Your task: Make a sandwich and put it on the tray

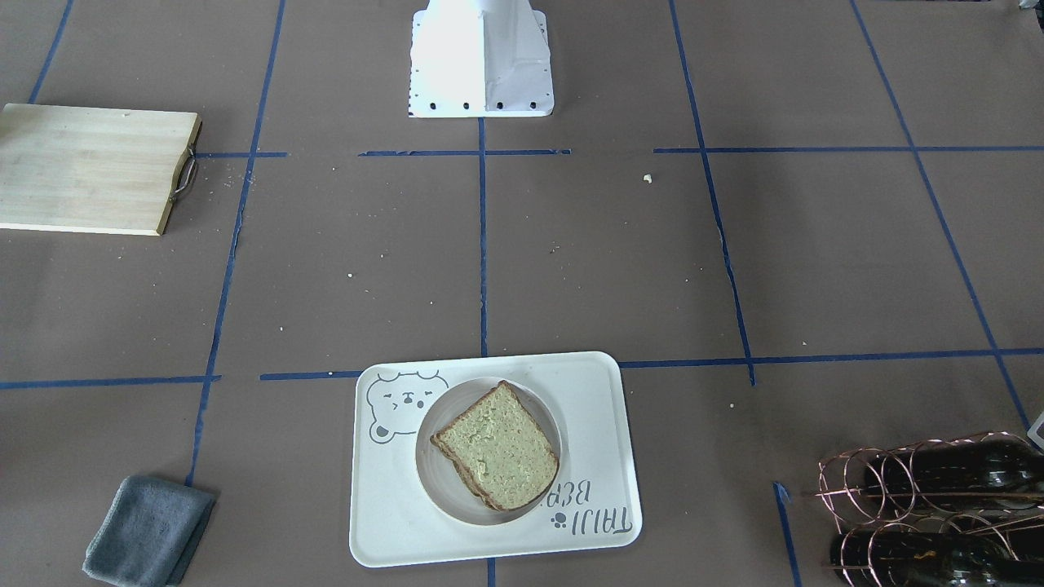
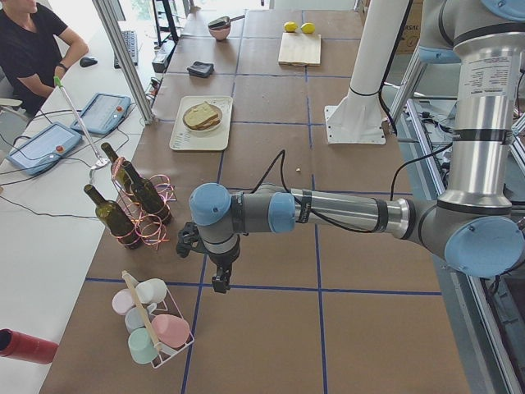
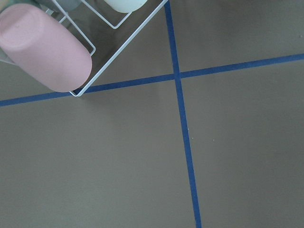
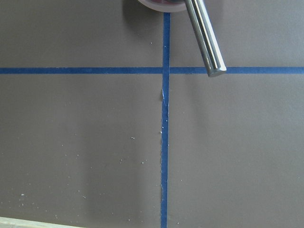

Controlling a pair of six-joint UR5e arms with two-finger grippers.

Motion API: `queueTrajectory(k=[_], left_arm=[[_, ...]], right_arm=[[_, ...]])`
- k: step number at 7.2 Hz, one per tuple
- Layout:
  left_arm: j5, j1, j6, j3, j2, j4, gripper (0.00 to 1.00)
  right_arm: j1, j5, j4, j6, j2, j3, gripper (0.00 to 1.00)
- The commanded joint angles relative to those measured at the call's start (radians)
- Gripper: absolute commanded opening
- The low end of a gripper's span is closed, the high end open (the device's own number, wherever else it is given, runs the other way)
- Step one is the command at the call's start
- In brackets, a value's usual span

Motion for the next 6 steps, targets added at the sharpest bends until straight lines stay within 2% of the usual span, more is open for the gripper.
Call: queueTrajectory(k=[1, 6], left_arm=[[0.000, -0.002, 0.000, 0.000, 0.000, 0.000, 1.00], [0.000, -0.002, 0.000, 0.000, -0.002, 0.000, 1.00]], right_arm=[[0.001, 0.000, 0.000, -0.001, 0.000, 0.001, 1.00], [-0.001, 0.000, 0.000, -0.001, 0.008, 0.001, 1.00]])
